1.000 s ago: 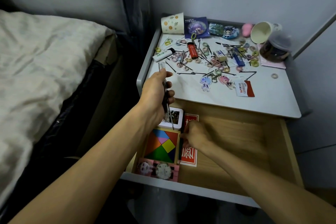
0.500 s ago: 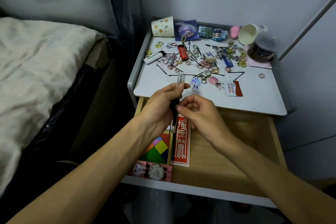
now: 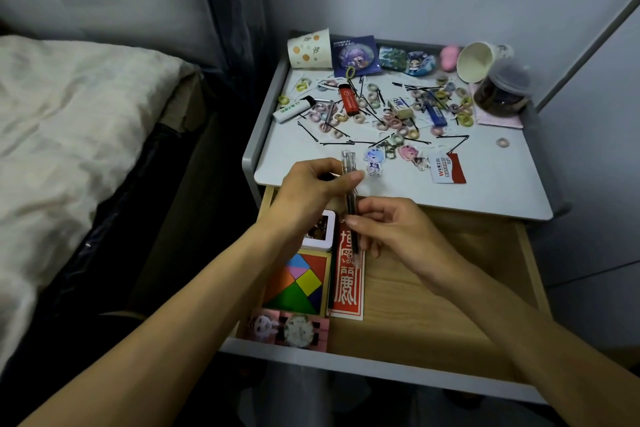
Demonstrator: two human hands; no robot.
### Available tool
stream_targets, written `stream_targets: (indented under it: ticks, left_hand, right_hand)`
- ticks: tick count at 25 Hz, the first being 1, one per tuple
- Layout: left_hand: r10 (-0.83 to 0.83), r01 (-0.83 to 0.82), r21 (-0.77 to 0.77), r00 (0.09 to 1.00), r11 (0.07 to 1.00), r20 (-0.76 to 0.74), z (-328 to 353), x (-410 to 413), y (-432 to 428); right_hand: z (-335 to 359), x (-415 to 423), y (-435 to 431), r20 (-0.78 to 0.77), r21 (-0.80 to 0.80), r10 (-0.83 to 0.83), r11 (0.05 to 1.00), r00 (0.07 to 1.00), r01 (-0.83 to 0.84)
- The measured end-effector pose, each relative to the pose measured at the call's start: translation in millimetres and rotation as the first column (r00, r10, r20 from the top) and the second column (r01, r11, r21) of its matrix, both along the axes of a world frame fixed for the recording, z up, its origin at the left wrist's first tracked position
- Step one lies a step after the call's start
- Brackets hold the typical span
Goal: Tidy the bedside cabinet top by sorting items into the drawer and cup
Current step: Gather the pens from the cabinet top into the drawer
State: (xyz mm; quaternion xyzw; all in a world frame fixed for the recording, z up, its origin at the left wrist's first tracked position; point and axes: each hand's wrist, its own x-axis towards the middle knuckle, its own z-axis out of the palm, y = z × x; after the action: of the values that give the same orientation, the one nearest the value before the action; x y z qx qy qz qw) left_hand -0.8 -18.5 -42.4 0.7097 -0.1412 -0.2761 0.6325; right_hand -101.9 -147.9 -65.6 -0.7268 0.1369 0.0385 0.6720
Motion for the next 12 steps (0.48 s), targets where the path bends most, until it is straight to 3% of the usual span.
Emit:
stream_targets:
  ticks: [3,5,9,12]
  left_hand:
    - [-0.096,0.098,0.074,0.995,0.992,-0.023,4.8,-0.9,1.5]
    - [-0.082,0.086,0.138,0.996,0.987,-0.034,8.8,-0.3,2.8]
    - [0.181,-0.173,0.233,0.983,0.957,-0.015,18.3,16.8,11.2]
    - [0.243,-0.230,0.205,0.969,0.951,-0.042,21.2,23.7,16.4]
  right_hand:
    - [-1.4,-1.2,-5.0,-0.020,0.160,0.039,0.986,0.999,-0.035]
    - [-6.6,-4.2,-6.2,-0.030,0.184,0.060,0.981,0.998,-0.053]
    - [-40.5,-14.4,0.9,-0.299,-0.088,0.099,0.988,0.949,-0.131]
    - [-76.0,-3.9,9.2,-0.449,-0.283,-0.029,0.952,0.893,-0.112]
